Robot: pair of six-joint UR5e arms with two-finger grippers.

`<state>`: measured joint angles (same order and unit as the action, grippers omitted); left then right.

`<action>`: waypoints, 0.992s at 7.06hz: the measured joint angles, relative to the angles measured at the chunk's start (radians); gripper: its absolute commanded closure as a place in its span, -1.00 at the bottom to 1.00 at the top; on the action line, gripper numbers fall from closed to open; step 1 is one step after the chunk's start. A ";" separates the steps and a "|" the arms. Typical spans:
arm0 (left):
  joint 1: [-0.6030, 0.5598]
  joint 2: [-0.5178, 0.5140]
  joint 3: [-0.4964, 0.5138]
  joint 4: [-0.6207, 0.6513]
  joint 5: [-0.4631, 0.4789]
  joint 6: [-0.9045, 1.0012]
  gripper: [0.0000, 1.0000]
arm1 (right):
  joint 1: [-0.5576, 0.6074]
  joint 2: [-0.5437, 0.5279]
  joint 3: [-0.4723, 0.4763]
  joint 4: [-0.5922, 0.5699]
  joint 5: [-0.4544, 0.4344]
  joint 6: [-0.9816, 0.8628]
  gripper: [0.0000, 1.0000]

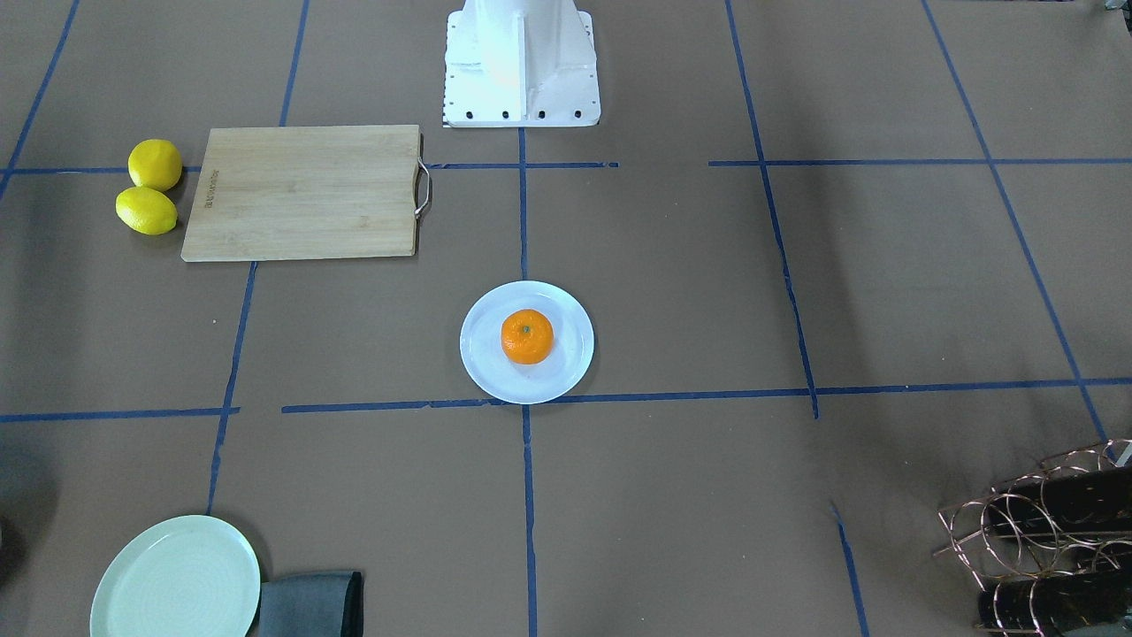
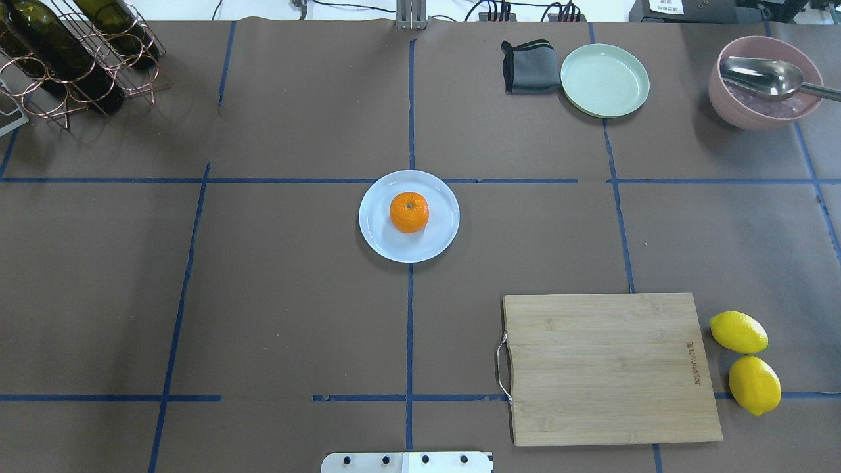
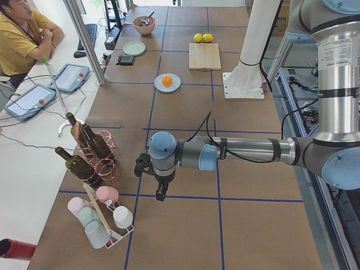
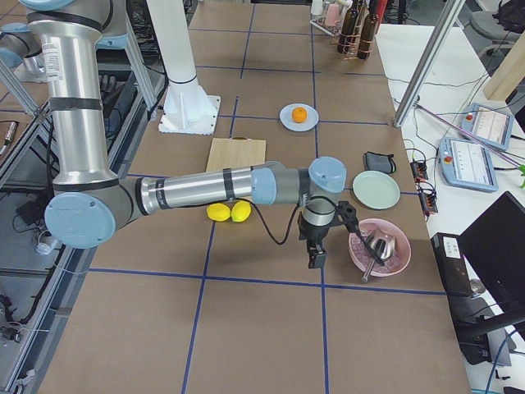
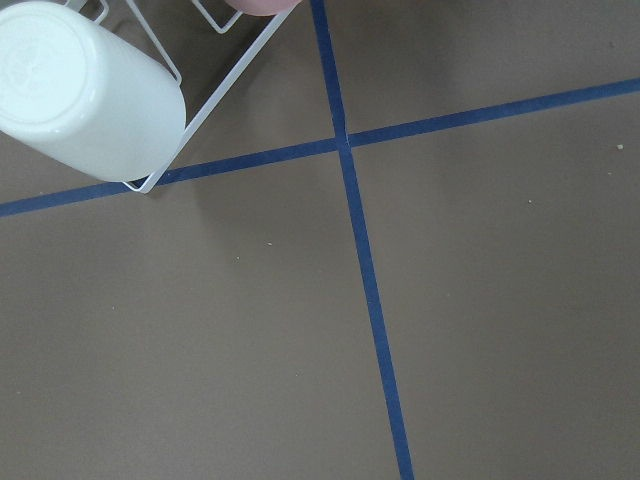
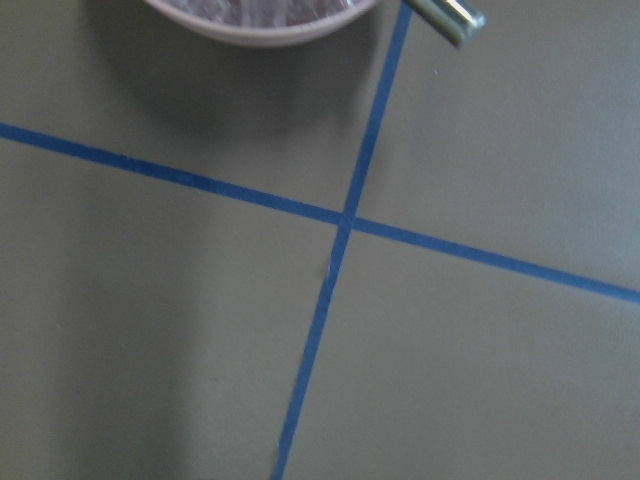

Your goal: Pick orange to plate

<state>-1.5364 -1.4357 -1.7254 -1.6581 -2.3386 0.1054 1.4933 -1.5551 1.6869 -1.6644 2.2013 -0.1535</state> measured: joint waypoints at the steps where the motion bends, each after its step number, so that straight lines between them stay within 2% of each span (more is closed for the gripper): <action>1: 0.000 0.009 -0.021 0.000 0.001 -0.001 -1.00 | 0.006 -0.051 -0.003 0.059 0.004 0.005 -1.00; 7: 0.000 0.016 -0.022 0.000 0.003 -0.001 -1.00 | 0.009 -0.075 -0.009 0.101 0.077 0.014 -1.00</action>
<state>-1.5361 -1.4198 -1.7474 -1.6577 -2.3357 0.1043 1.5018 -1.6304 1.6779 -1.5633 2.2781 -0.1397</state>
